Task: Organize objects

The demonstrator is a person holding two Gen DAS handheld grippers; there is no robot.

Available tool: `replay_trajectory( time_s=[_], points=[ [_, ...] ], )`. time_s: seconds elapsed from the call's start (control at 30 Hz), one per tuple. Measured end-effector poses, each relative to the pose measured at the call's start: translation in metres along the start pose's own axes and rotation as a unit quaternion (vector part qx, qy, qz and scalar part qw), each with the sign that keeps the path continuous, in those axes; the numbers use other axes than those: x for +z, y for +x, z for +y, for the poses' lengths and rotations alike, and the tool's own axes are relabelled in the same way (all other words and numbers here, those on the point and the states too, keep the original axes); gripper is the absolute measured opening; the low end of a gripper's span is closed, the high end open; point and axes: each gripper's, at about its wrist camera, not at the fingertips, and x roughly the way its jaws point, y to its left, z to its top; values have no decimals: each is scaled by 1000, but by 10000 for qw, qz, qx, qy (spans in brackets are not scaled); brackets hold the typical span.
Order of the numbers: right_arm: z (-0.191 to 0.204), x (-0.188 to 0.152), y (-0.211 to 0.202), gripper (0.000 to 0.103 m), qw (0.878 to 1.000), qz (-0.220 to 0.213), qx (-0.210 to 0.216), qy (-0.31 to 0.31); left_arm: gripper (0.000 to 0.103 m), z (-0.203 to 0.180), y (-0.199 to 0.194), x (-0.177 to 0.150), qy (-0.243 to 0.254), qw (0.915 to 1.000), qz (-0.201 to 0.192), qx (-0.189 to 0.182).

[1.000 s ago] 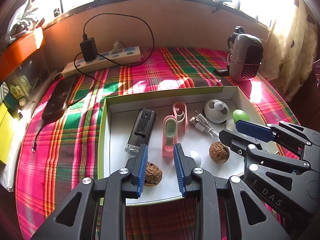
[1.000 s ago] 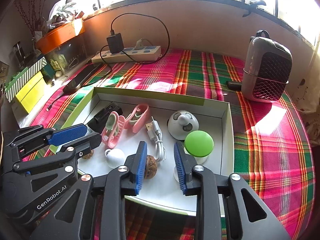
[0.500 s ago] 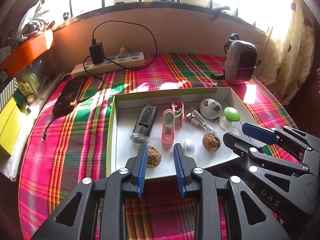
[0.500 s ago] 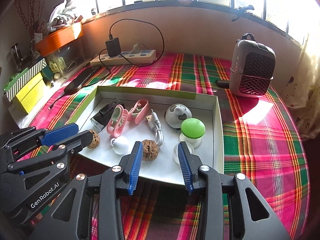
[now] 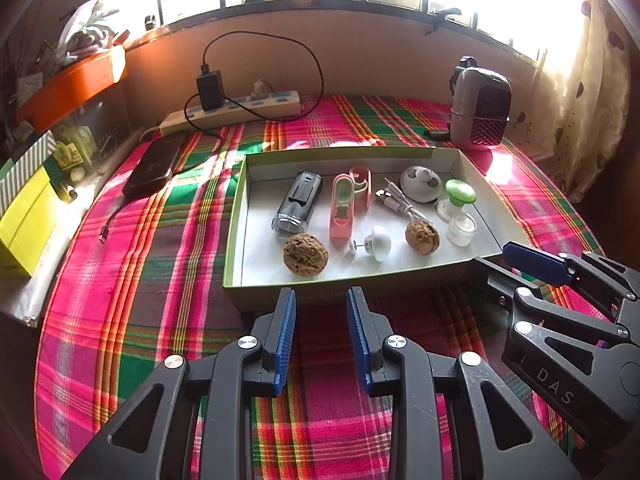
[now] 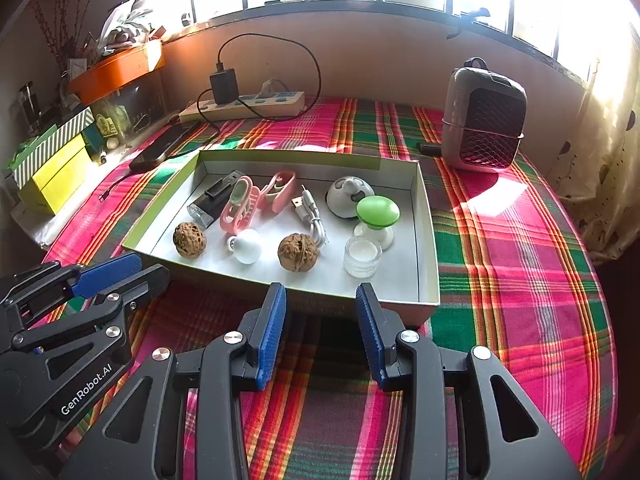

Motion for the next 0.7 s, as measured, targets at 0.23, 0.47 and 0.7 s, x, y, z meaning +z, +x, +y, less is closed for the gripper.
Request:
replay_trajectory(
  time_s=[0.23,0.47,0.7],
  points=[
    [-2,-18,0,38,9999,140,-80,53,25,1,0,-18,-18,9999,149,76],
    [1,-30,-1,38,9996,226,-169,56,25,3,-1,-33,-21,9996,225,166],
    [2,-39,-2,38,9992,300,-259,41,25,-3,0,-43,-26,9995,319,45]
  ],
)
